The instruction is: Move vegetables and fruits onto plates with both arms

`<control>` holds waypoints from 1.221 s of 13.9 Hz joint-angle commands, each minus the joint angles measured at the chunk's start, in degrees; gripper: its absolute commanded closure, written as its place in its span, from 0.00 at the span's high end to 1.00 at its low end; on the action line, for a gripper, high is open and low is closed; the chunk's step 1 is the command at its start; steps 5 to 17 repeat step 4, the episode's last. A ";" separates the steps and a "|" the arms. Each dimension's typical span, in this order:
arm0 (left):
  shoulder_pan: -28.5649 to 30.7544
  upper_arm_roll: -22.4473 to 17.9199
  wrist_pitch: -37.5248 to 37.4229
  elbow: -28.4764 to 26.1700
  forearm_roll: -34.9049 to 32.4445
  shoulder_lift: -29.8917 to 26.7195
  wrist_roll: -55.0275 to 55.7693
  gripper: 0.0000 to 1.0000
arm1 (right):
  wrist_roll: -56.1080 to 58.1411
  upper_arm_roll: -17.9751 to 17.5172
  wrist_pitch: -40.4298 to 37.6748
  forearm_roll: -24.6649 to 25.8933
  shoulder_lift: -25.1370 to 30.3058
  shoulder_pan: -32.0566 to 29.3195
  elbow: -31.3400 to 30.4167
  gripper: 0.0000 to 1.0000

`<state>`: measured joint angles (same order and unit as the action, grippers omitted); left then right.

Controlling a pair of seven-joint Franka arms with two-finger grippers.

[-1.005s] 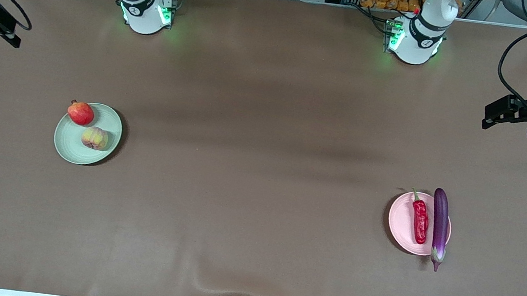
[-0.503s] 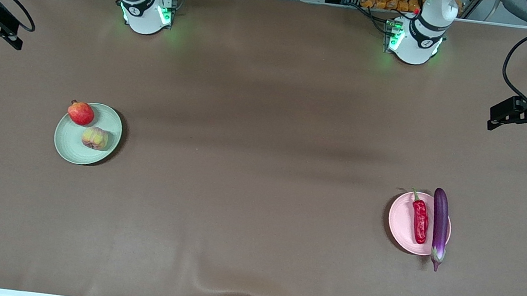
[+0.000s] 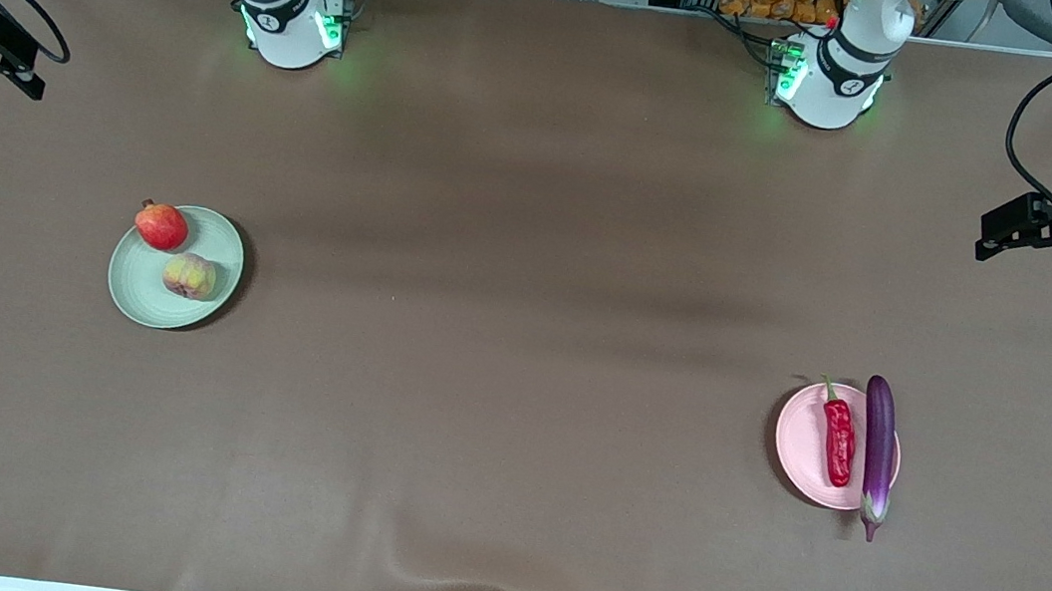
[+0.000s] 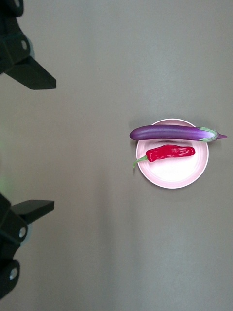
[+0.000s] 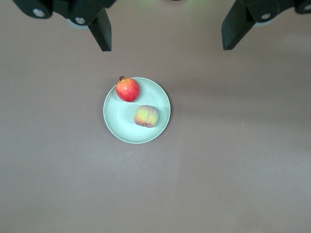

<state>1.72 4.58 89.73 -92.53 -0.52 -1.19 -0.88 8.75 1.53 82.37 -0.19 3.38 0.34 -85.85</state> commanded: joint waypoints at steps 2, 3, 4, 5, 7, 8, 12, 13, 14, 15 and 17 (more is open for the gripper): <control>1.27 0.43 -0.43 -0.29 -0.71 -0.48 0.00 1.00 | 0.22 -0.82 0.16 0.90 1.01 -0.96 -0.46 1.00; 1.27 0.43 -0.43 -0.29 -0.62 -0.48 0.00 1.00 | 0.22 -0.82 0.16 0.90 1.01 -0.95 -0.46 1.00; 1.27 0.43 -0.34 -0.20 -0.53 -0.40 0.00 1.00 | 0.22 -0.82 0.16 0.90 0.92 -0.95 -0.46 1.00; 1.27 0.43 -0.34 -0.20 -0.53 -0.40 0.00 1.00 | 0.22 -0.82 0.16 0.90 0.92 -0.95 -0.46 1.00; 1.27 0.43 -0.34 -0.20 -0.53 -0.40 0.00 1.00 | 0.22 -0.82 0.16 0.90 0.92 -0.95 -0.46 1.00; 1.27 0.43 -0.34 -0.20 -0.53 -0.40 0.00 1.00 | 0.22 -0.82 0.16 0.90 0.92 -0.95 -0.46 1.00; 1.27 0.43 -0.34 -0.20 -0.53 -0.40 0.00 1.00 | 0.22 -0.82 0.16 0.90 0.92 -0.95 -0.46 1.00; 1.27 0.43 -0.34 -0.20 -0.53 -0.40 0.00 1.00 | 0.22 -0.82 0.16 0.90 0.92 -0.95 -0.46 1.00; 1.27 0.43 -0.34 -0.20 -0.53 -0.40 0.00 1.00 | 0.22 -0.82 0.16 0.90 0.92 -0.95 -0.46 1.00; 1.27 0.43 -0.34 -0.20 -0.53 -0.40 0.00 1.00 | 0.22 -0.82 0.16 0.90 0.92 -0.95 -0.46 1.00; 1.27 0.43 -0.34 -0.20 -0.53 -0.40 0.00 1.00 | 0.22 -0.82 0.16 0.90 0.92 -0.95 -0.46 1.00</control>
